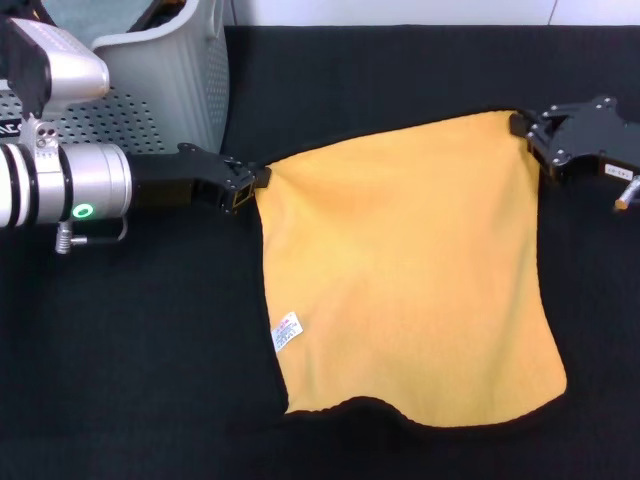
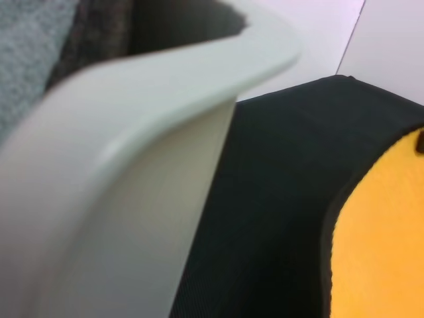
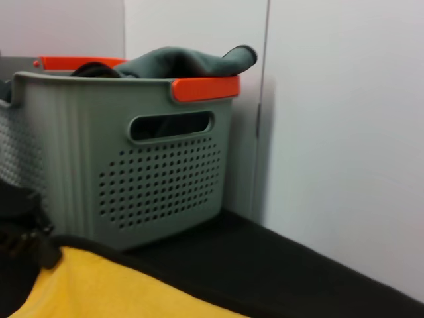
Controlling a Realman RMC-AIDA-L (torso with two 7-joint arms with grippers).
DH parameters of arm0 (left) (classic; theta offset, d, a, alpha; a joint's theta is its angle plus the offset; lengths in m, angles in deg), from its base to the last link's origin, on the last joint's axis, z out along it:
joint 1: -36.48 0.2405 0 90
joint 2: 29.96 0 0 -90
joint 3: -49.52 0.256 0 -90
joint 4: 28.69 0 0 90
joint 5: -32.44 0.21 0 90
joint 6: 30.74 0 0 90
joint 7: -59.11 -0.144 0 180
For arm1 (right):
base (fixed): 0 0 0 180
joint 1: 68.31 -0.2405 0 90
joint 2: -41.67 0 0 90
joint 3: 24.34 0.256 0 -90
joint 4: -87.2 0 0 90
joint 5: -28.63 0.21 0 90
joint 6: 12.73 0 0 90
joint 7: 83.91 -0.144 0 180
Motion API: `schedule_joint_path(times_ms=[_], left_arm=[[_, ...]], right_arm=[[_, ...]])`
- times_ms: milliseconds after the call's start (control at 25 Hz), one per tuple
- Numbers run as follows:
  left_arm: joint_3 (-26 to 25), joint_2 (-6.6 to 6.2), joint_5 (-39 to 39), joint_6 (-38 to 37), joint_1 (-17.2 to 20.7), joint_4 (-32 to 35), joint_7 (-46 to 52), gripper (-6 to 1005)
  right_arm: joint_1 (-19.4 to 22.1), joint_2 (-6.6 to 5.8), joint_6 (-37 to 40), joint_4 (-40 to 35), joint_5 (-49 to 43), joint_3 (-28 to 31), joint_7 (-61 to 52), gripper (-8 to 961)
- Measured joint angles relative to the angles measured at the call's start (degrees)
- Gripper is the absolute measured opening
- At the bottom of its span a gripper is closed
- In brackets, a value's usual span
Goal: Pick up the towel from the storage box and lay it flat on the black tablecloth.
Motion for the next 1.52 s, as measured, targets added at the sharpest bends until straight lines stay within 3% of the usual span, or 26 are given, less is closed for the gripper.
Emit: schedule_joint_path(times_ms=[1160, 1520], left_arm=[[0.41, 0.00, -1.05, 3.16, -0.16, -0.23, 0.40, 153], [0.38, -0.06, -2.60, 1.78, 1.14, 0.19, -0.85, 246]], right_arm=[[-2.23, 0.80, -2.86, 3.34, 0.25, -2.62, 0.55, 19], [-1.08, 0.43, -2.87, 2.47, 4.92, -1.84, 0.86, 391]])
